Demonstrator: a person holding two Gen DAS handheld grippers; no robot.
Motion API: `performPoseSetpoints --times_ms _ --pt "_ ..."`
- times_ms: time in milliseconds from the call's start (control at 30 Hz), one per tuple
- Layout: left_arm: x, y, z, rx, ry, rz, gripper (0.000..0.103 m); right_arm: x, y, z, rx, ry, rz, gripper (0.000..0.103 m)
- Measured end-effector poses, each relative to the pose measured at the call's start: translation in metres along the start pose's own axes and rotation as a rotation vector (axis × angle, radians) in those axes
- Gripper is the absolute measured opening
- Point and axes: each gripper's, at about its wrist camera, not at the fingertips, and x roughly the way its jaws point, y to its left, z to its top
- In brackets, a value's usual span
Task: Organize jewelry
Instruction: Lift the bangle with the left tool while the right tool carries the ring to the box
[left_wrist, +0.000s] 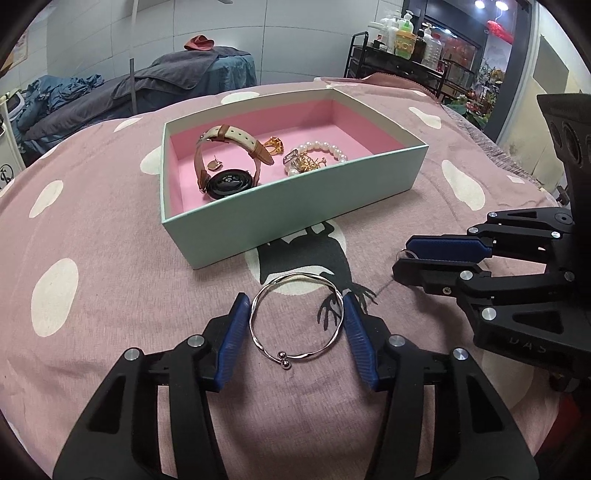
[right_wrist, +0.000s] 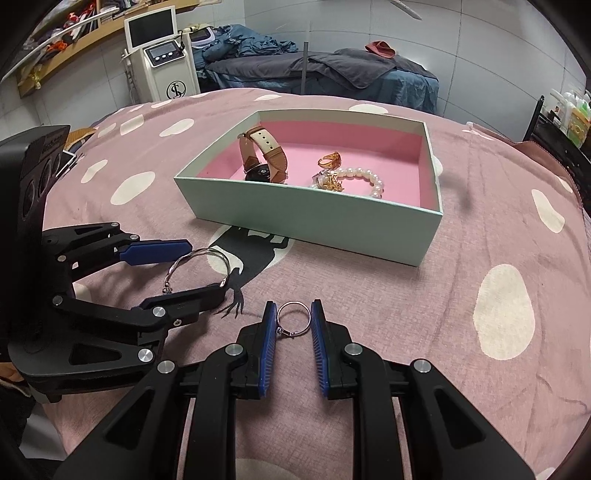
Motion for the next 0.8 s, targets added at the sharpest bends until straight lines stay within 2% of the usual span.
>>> performPoseSetpoints --times_ms 367,800 --pt "-0.025 0.003 -0.009 -0.020 -0.053 0.018 0.052 -0.005 0.000 -0.002 0.014 -0.015 0.017 0.019" --pt "-0.053 -0.007 0.006 0.005 -0.127 0.014 0.052 -0.021 0.006 0.003 0.003 -0.048 0.040 0.019"
